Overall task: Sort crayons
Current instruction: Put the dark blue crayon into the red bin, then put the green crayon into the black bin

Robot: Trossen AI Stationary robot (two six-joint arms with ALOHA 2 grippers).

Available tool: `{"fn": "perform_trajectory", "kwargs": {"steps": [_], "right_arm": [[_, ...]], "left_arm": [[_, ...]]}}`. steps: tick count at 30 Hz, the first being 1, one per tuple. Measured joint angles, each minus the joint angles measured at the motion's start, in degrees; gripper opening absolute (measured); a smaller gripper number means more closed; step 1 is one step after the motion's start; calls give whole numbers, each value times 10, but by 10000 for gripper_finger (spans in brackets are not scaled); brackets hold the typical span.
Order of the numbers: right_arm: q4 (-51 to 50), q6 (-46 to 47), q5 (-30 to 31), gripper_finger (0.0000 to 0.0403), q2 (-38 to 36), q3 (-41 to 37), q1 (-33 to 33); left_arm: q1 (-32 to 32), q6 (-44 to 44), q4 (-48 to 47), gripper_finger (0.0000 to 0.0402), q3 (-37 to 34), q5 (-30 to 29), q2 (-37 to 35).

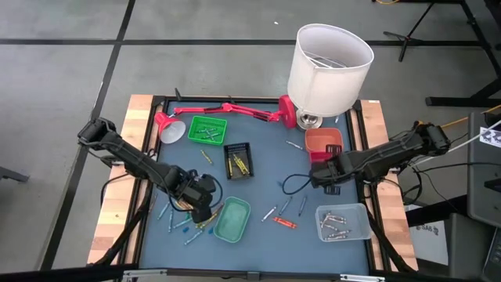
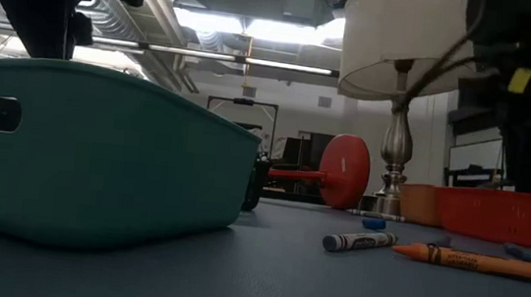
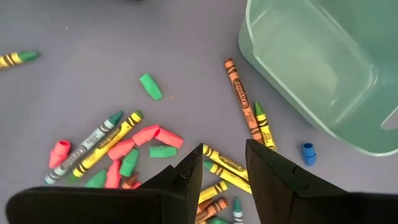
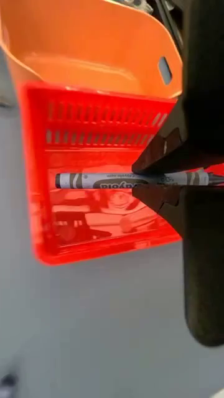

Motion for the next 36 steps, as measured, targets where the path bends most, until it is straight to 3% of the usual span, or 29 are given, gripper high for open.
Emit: {"fn": "perform_trajectory", "kwargs": {"steps": [7, 16, 21, 36], "right_arm": [[2, 0, 0, 27, 0, -26, 0], [25, 0, 1, 103, 0, -26, 0], [49, 0, 1, 121, 0, -26, 0], [65, 0, 1, 122, 0, -26, 0]], "left_arm": [[-13, -81, -4, 105, 0, 0, 0], [-32, -197, -31, 105, 0, -26, 0], [-39, -239, -36, 105, -1, -36, 0], [-40, -294, 125, 105, -130, -34, 0]]}}
